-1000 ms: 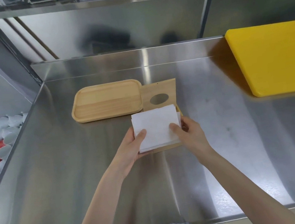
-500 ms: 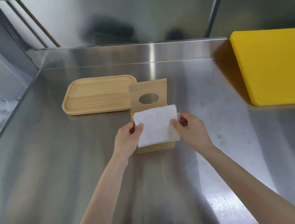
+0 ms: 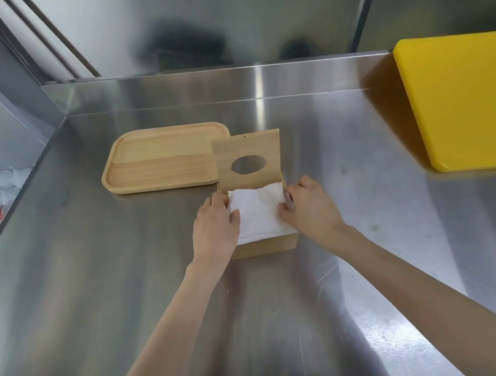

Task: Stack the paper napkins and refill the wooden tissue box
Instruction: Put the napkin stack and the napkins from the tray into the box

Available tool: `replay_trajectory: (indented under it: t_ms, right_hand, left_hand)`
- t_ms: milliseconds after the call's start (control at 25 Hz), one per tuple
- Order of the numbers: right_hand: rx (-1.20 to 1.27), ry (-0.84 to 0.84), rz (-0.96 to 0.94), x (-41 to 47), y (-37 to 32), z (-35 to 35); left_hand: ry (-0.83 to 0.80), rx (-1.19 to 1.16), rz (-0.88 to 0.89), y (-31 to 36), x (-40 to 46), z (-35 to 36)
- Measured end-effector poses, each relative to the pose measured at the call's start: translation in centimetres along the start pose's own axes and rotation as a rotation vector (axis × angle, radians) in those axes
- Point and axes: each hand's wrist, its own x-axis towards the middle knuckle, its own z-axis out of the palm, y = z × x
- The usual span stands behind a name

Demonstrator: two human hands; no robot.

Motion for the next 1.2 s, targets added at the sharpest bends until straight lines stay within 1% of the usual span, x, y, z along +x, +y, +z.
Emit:
replay_trajectory:
  t_ms: [80,160,360,520,600,760,840,880,960,1040,1120,1200]
  right_hand:
    - [-0.1,-0.034,-0.02,0.4,-0.4,0.1]
    - [-0.187,-0.055,-0.03,0.8,-0.9,0.3]
    - [-0.278,-0.069,-0.002,1.7,-1.2,1.2]
    - [-0.337,-0.052,-0.029,1.9,-1.3,1.6]
    - [-0.303,-0.038,-0.027,1.9,-1.2,1.7]
    - [-0.191,-0.028,-0.03,1.3,-0.9,0.8]
    - [-0.164,0.046,-0.087,0.9,-0.4,-0.2]
    - [-0.168,0.074,-0.153,0.7,-0.3,-0.5]
    - [-0.226,0.035,-0.301,0.3,-0.4,-0.7]
    - [-0.364,-0.061,-0.375,0.1,-0.9,-0.1]
    - [-0.509,-0.153,-0.367,0.5,-1.4,0.4]
    - [-0.609,-0.218,-0.334,1.0,-1.5,0.6]
  left_hand:
    - [0.03,0.241,0.088,0.1,0.3,0.3]
    - [0.032,0.404,0.155,0.1,0.7,0.6]
    - [0.018,0.558,0.214,0.2,1.8,1.3]
    - [-0.023,0.59,0.209,0.1,2.1,1.6]
    - [-0.037,0.577,0.208,0.1,2.0,1.6]
    - [-0.051,0.437,0.17,0.5,1.1,0.3]
    - [-0.002,0.4,0.201,0.7,0.7,-0.7]
    - [0.009,0.398,0.236,0.7,0.6,-1.0]
    - [-0.046,0.425,0.319,0.9,0.7,-1.3]
    - [-0.161,0.554,0.382,1.3,0.8,-1.0]
    - [-0.261,0.72,0.401,1.6,1.0,-0.6]
    - [-0.356,0.848,0.382,1.6,1.3,-0.1]
